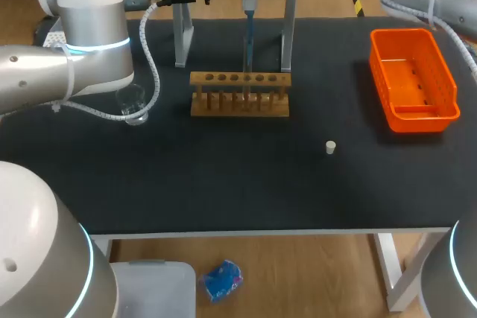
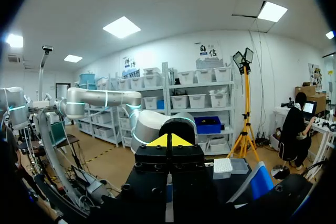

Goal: Invert the test tube, pick up the pipette, mount the tip to pipette, aspirate from beaker and dispense into the tube, eject the tip, return the pipette, and cap with the stopper.

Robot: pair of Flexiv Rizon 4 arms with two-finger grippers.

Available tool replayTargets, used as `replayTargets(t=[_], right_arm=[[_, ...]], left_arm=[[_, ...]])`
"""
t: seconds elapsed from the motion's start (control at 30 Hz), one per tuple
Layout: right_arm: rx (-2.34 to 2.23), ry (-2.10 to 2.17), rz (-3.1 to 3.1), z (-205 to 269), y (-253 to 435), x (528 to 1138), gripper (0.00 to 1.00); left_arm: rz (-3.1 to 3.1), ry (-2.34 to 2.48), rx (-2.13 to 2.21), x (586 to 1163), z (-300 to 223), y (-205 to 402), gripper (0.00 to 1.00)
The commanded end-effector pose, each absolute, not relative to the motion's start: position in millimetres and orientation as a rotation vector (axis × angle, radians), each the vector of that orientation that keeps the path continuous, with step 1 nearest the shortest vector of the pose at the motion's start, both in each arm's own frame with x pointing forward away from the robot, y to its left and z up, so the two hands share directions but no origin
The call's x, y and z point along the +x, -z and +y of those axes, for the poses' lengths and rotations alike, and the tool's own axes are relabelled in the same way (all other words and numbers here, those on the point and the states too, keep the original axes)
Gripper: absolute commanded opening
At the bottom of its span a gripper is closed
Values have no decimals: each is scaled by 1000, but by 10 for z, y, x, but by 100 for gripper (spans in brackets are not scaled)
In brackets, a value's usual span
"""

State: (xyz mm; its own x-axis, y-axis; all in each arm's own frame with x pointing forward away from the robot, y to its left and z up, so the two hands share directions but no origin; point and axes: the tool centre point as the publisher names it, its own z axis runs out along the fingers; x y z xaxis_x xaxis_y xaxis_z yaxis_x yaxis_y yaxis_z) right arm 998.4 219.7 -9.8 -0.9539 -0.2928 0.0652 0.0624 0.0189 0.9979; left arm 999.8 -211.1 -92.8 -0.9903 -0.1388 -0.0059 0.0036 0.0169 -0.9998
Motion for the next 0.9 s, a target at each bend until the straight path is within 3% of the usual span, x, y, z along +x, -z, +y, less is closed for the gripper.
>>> replayTargets(t=[0.03, 0.43, 0.47, 0.5, 0.53, 0.9], right_arm=[[260, 2008, -2058, 2193, 24, 10030, 0], [304, 1973, -2103, 2072, -273, 10039, 0], [300, 1949, -2114, 2035, -299, 10027, 20], [297, 1922, -2127, 2003, -326, 10018, 68], [293, 1901, -2143, 1961, -348, 10003, 100], [249, 1727, -2371, 1390, -285, 9827, 100]], left_arm=[[2166, 2124, -149, 9991, -2123, 903, 0], [2166, 2124, -149, 9991, -2123, 903, 0], [2166, 2124, -149, 9991, -2123, 903, 0], [2166, 2124, -149, 9991, -2123, 903, 0], [2166, 2124, -149, 9991, -2123, 903, 0], [2166, 2124, -149, 9991, -2123, 903, 0]])
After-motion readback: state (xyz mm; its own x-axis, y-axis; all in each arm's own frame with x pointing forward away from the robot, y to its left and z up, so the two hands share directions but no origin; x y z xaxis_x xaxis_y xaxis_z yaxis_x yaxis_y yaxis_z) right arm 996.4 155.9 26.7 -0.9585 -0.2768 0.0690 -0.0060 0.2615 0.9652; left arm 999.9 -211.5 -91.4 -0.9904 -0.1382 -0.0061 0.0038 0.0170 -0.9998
